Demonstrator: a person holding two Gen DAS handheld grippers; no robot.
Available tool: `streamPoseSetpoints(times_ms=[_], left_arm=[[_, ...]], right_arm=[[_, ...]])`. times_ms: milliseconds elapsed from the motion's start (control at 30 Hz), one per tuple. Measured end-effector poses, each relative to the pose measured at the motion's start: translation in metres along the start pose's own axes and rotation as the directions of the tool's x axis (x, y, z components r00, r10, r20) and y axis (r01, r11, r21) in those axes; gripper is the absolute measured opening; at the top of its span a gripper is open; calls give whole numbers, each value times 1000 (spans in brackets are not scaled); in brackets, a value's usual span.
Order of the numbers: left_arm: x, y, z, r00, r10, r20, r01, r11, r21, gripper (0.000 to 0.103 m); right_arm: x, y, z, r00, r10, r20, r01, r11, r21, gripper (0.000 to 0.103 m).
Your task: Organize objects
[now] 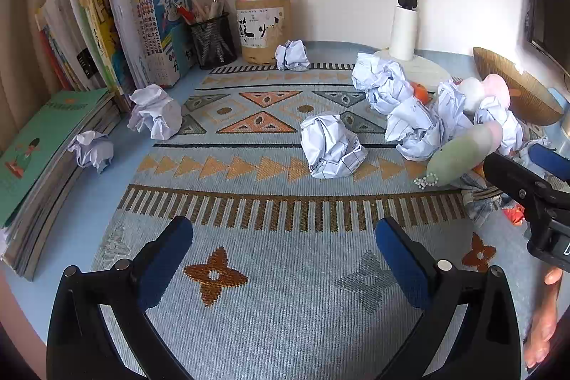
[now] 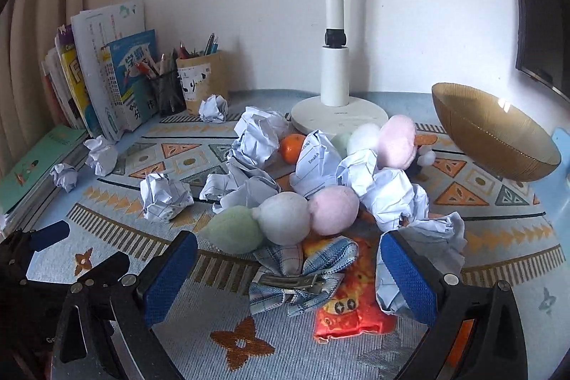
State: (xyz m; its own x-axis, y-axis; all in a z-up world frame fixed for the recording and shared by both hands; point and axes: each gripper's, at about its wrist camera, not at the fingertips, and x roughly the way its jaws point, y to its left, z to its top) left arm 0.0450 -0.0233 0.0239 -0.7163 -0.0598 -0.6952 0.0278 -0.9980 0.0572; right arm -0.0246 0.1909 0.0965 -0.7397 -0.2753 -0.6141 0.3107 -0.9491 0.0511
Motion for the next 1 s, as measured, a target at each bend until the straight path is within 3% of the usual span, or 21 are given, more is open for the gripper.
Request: streamPoseSetpoints(times_ms=[1000], left_arm=[[5, -8, 1, 999, 42, -33, -41, 999, 23, 102]], right_arm=[[0, 4, -1, 1000, 4, 5, -4, 1000, -18, 103]])
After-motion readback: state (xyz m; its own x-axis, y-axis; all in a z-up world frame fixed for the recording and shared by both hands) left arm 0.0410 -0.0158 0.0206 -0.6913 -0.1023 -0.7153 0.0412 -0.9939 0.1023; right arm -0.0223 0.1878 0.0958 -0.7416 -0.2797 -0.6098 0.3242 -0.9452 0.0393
